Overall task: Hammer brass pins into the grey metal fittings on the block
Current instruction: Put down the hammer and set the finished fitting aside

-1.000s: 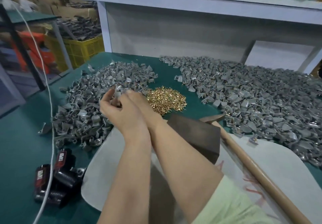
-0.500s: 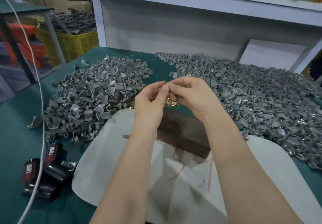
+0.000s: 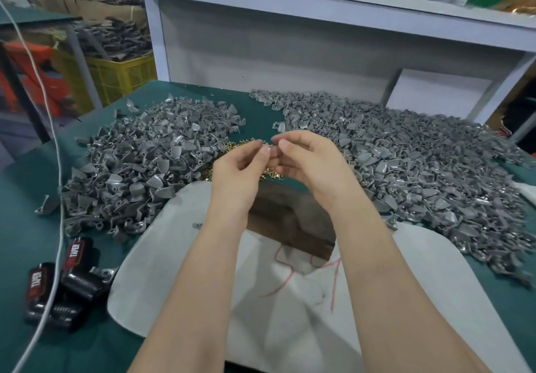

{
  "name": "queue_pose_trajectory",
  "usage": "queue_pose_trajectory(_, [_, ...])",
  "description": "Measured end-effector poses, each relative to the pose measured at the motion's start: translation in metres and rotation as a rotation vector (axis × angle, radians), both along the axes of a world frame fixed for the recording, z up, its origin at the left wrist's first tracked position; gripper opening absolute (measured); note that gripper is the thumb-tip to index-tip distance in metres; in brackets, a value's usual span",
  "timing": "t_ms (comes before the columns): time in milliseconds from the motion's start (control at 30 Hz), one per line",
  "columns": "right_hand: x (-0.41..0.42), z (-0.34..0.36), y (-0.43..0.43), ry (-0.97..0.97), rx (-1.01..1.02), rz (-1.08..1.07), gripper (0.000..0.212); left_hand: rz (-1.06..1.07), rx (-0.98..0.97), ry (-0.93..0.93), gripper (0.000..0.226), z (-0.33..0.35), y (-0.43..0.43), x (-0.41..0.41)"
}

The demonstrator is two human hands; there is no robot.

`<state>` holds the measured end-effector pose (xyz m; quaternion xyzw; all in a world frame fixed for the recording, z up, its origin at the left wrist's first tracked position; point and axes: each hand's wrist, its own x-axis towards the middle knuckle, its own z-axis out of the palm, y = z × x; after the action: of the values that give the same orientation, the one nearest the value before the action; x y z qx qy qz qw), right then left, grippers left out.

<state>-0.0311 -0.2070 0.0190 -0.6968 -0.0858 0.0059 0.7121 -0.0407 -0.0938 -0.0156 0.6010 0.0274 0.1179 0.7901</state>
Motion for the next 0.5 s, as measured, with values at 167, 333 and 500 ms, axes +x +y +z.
queue_pose_trajectory(167, [0.039, -0.016, 0.025, -0.152, -0.963, -0.232, 0.01, 0.319, -0.189, -0.008, 0.018, 0.0, 0.01, 0.005])
queue_pose_trajectory(333, [0.062, -0.029, 0.064, 0.0, -1.359, -0.092, 0.023, 0.399, -0.372, -0.039, 0.021, 0.002, 0.014, 0.004])
queue_pose_trajectory(500, [0.069, -0.036, 0.074, 0.092, -1.366, -0.015, 0.03, 0.405, -0.41, -0.026, 0.017, 0.002, 0.013, 0.003])
